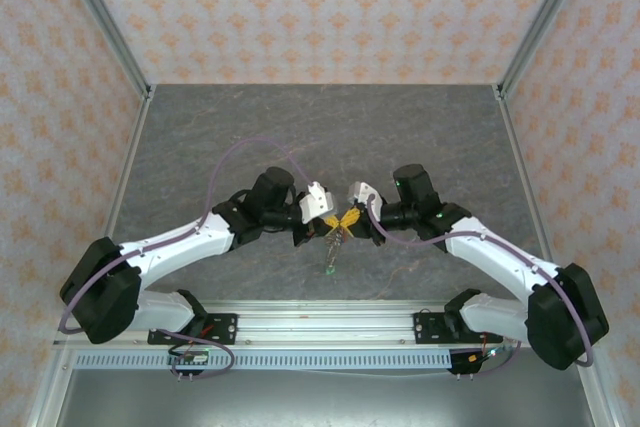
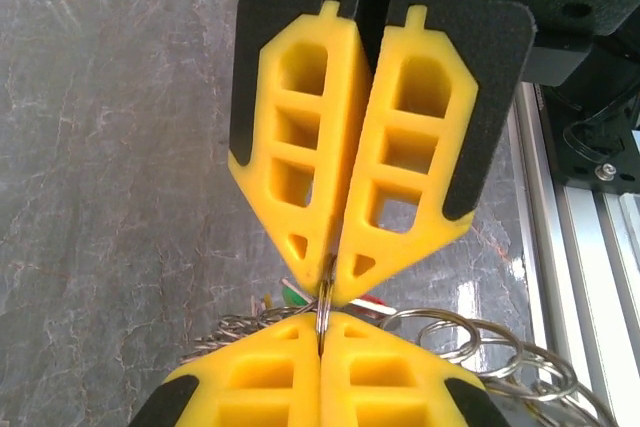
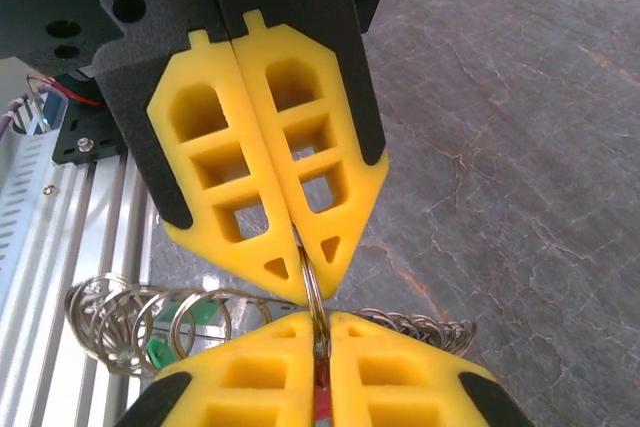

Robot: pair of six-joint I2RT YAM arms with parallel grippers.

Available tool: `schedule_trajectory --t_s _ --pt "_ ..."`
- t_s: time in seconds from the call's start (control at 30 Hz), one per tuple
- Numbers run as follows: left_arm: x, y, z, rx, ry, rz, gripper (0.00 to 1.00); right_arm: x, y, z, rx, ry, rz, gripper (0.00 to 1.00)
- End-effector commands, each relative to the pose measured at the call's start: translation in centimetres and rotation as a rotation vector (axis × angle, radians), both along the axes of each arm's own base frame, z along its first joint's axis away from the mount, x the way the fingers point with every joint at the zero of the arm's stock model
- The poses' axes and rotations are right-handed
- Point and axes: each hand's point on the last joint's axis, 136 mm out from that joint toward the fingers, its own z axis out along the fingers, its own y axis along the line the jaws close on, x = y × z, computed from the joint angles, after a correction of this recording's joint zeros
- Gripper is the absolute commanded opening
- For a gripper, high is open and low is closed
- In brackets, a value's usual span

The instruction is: Put the keys on the keyring

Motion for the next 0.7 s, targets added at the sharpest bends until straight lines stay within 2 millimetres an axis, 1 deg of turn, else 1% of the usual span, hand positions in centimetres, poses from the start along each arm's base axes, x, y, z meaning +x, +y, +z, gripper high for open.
schedule_trajectory --t_s 0.0,0.1,0.17,0.37,0.47,0.53,0.63,0.67 --pt "0.3 -0.8 2.6 -0.166 -0.026 0.028 0.0 0.1 0.2 0.7 0.105 0.01 0.019 0.13" --pt "0.3 -1.1 3.5 -0.229 -0.025 0.029 0.0 -0.4 0.4 0.1 0.129 0.046 0.046 0.13" --pt "0.2 -1.1 3.8 -0.244 -0.024 0.028 0.0 -0.1 0.4 0.2 0.145 0.032 0.029 0.13" --pt "-0.3 -1.3 3.4 -0.24 0.0 -0.002 0.0 0.1 0.4 1.4 0.172 0.0 0.028 0.13" --pt "-0.5 -1.4 3.3 -0.241 0.009 -0.012 0.0 0.3 0.4 1.3 0.165 -0.005 0.024 0.12" --pt "-0.4 -1.4 3.3 -0.24 0.009 -0.009 0.0 0.3 0.4 1.2 0.159 -0.006 0.027 0.09" --pt "-0.4 -1.2 3.1 -0.221 0.01 -0.001 0.0 0.5 0.4 1.3 0.151 -0.008 0.016 0.0" --pt "-0.3 -1.1 2.9 -0.207 0.012 0.002 0.0 0.5 0.4 1.4 0.151 -0.013 0.016 0.0"
